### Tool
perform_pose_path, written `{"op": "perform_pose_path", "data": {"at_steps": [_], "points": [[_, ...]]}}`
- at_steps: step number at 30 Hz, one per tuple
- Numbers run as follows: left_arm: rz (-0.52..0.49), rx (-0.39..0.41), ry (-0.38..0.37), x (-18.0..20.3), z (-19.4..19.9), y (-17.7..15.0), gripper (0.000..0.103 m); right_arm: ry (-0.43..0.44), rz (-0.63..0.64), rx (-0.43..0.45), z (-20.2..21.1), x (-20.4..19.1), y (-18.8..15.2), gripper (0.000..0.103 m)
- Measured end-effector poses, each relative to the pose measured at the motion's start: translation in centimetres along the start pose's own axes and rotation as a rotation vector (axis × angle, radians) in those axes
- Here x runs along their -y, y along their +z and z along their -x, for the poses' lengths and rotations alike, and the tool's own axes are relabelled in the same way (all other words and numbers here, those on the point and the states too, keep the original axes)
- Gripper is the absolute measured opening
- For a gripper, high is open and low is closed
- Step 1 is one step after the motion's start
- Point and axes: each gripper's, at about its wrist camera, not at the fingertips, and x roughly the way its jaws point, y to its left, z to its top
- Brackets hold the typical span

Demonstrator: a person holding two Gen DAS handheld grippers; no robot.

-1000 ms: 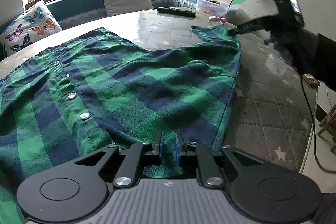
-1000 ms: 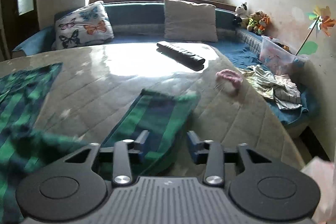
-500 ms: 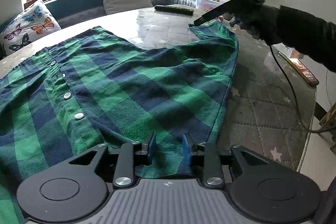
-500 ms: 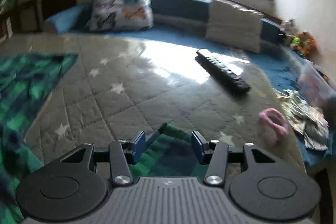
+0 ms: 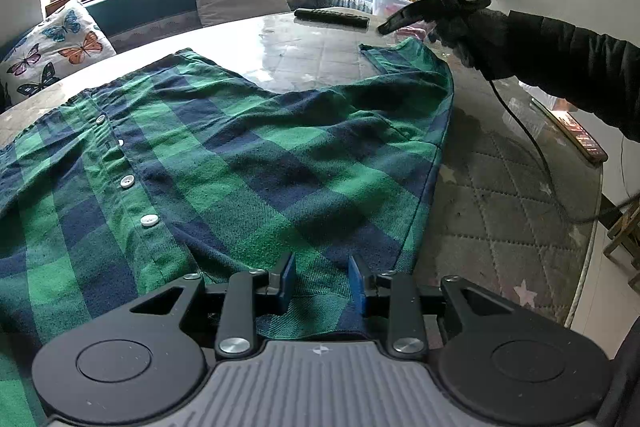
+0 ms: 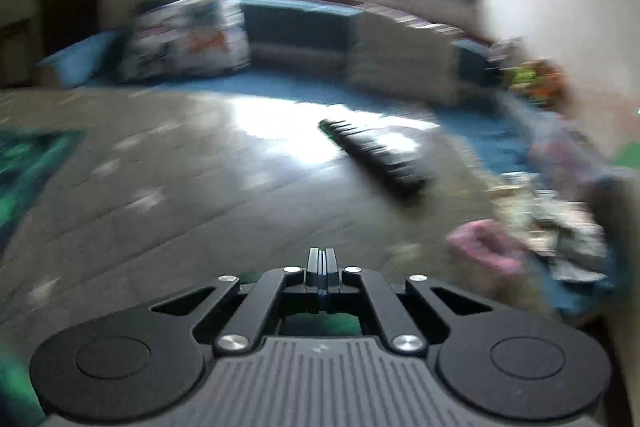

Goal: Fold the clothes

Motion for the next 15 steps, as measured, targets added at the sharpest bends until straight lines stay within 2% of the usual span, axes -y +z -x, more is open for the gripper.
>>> {"op": "perform_pose_path", "data": {"at_steps": [2,3,5,6,9,15], "points": [[0.0,0.001,0.0,0.0,0.0,0.0,0.032,-0.063,-0.036,0.008,-0.1,1.2,0.2,0.0],[0.001,0.002,-0.001,0.0,0.0,0.0,0.032,-0.05,-0.055,0.007,-0.1,1.8,0.2,0.003],[0.002,0.003,-0.001,-0.1,0.0,-0.1,0.032,0.021,-0.089,-0.009,0.0,2.8,0.2,0.007],[0.003,0.004,-0.001,-0.1,0.0,0.0,0.032,0.073,-0.111,-0.013,0.2,3.3,0.1,0.015],[0.008,0.007,-0.001,-0.1,0.0,-0.1,0.032,0.176,-0.057,-0.045,-0.2,2.9,0.0,0.039],[0.013,0.007,-0.002,-0.1,0.0,0.0,0.032,0.255,0.045,-0.091,-1.5,0.4,-0.3,0.046]]}}
